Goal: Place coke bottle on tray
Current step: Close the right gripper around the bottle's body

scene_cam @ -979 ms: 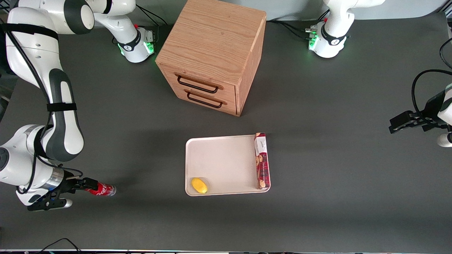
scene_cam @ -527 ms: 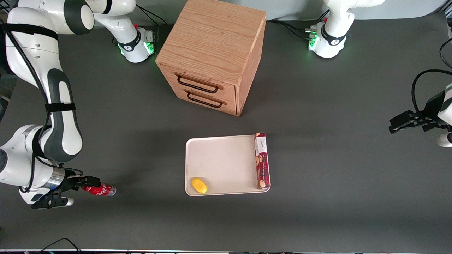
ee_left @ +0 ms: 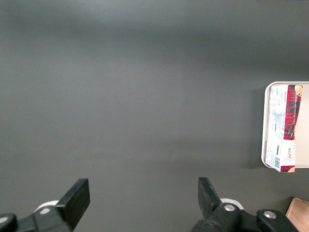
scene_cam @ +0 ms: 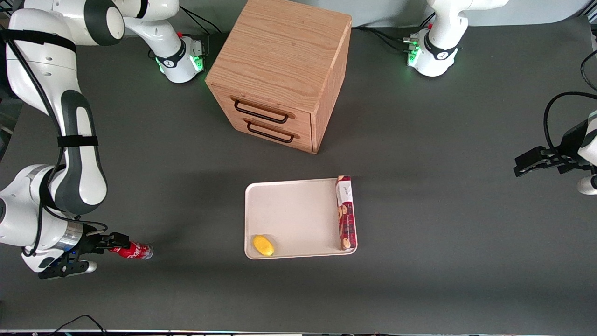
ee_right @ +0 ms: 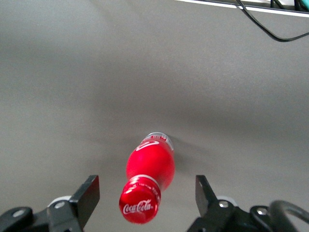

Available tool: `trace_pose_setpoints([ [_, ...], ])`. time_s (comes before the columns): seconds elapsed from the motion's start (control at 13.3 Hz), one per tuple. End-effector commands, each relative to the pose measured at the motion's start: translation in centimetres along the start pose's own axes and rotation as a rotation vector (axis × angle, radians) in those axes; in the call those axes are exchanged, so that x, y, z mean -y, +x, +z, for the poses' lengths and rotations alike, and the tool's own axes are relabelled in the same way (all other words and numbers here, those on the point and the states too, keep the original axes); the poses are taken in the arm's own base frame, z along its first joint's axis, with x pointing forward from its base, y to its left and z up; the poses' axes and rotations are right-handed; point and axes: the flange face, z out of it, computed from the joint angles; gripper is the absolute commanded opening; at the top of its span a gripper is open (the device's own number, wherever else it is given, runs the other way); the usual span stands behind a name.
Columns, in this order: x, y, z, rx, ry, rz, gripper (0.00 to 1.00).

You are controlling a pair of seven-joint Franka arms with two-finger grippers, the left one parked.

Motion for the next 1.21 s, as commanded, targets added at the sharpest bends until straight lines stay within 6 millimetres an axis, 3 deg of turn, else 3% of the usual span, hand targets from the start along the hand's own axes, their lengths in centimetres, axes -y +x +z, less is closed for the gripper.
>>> trace_pose_setpoints([
  [0.0,-0.3,0.5,-0.2,-0.009,0.018,-0.021,0.60],
  [0.3,-0.4,0.5,0.0,-0.006,0.018,-0.020,0.32],
  [0.45,-0.4,0.5,0.0,-0.006,0.017,-0.023,0.00],
  [0.75,-0.1,0.9,-1.3,-0.024,0.013,-0.036,0.00],
  [0.9,1.2,1.2,-3.4,0.017,0.025,-0.059,0.00],
  [1.13,2.4,1.3,-9.4,0.065,0.052,-0.074,0.00],
])
